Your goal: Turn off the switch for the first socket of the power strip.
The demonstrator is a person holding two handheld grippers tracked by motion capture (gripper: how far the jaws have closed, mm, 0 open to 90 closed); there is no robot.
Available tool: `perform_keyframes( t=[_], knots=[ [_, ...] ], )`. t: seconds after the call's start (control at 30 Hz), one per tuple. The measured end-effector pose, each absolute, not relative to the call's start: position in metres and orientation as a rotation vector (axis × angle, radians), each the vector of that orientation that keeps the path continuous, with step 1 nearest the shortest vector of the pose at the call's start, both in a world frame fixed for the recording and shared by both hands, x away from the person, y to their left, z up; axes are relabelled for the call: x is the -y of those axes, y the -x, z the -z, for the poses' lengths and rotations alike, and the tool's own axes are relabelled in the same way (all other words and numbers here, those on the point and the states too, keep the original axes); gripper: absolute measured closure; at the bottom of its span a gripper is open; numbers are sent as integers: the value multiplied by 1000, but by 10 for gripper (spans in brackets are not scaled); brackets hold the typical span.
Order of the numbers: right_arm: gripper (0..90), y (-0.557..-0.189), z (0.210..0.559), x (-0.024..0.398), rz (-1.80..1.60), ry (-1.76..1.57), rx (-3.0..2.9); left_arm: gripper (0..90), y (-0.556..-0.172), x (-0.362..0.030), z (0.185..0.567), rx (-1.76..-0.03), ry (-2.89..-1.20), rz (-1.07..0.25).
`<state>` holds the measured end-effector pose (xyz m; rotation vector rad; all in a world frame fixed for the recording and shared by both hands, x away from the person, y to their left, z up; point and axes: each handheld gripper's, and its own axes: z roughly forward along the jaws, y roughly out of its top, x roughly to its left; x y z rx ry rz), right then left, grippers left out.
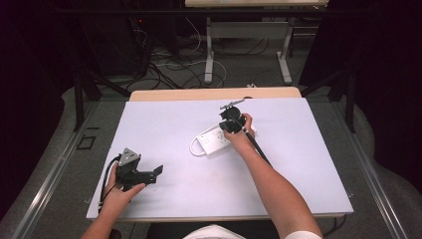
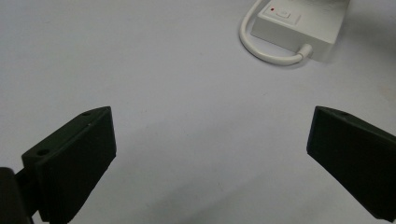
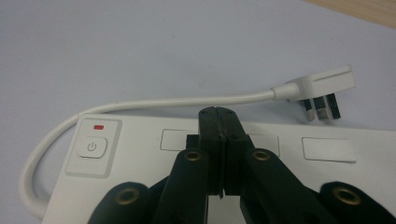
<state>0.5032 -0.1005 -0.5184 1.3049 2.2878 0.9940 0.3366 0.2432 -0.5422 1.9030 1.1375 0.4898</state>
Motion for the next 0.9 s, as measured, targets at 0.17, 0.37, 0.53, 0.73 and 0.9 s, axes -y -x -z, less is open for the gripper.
perform_keyframes(
  t=[0.17,0.37,0.53,0.73,0.9],
  knots=[
    [900,-504,521,99,-989,-1308,-2294,12,-337,-244,542,-1133,-1909,-495],
    [900,-505,525,97,-1003,-1318,-2299,12,-337,-243,542,-1139,-1901,-488],
    [900,-506,526,95,-998,-1310,-2304,12,-337,-243,542,-1139,-1901,-487],
    [900,-506,528,95,-990,-1329,-2302,12,-337,-243,542,-1139,-1901,-488],
    [900,-507,529,94,-1001,-1336,-2297,12,-337,-244,542,-1139,-1901,-488]
  ],
)
